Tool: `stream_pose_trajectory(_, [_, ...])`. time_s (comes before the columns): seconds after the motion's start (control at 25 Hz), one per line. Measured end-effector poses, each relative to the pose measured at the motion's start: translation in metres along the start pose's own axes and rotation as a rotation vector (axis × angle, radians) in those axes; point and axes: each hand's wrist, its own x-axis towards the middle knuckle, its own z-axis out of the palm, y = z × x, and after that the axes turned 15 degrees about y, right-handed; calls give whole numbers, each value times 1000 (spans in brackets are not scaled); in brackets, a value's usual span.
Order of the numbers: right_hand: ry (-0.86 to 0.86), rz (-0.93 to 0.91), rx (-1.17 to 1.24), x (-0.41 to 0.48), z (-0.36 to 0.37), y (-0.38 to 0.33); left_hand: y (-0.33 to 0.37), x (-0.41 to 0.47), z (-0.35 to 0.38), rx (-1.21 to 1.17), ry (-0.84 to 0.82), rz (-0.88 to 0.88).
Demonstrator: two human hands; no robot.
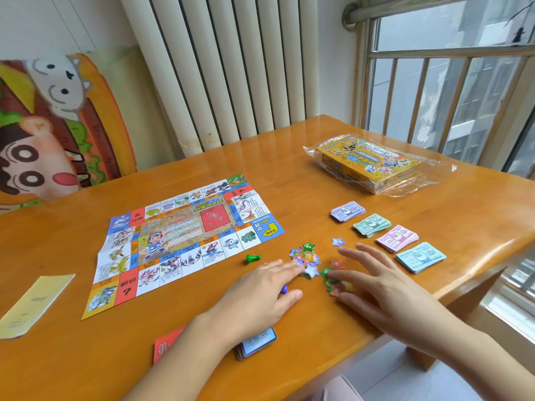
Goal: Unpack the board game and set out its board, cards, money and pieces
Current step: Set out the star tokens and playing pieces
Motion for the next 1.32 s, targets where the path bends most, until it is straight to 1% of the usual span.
stream_pose_trajectory(0.08, [39,40,-23,-2,-1,4,-5,-3,-2,7,47,-27])
stream_pose_trajectory(0.16, [74,36,-45,-2,1,3,-9,-6,-4,10,94,-37])
stream_pose_trajectory(0.24, [148,12,-35,-2,2,1,-9,-7,-4,31,110,-30])
stream_pose_trajectory(0.36, [282,-93,13,-6,5,2,7,-4,-1,37,80,7])
stream_pose_trajectory(0.48, [317,-153,57,-12,6,8,26,2,8,41,9,118])
stream_pose_trajectory(0.6, [340,-151,51,-15,1,16,30,7,16,60,-48,164])
stream_pose_trajectory(0.72, [342,-134,15,-15,-2,23,28,7,17,55,-31,178])
stream_pose_trajectory(0.88, [334,-64,-63,-15,-5,24,31,-4,19,53,53,213])
stream_pose_trajectory(1.0, [315,-64,-102,-14,-4,21,35,-13,15,-2,117,192])
stream_pose_trajectory(1.12, [282,-81,-49,-14,-4,20,39,-15,14,15,143,158])
stream_pose_trajectory(1.2, [260,-139,21,-14,-4,20,40,-15,14,21,156,124])
stream_pose_trajectory(1.32, [222,-177,118,-13,-3,21,40,-8,20,64,121,94])
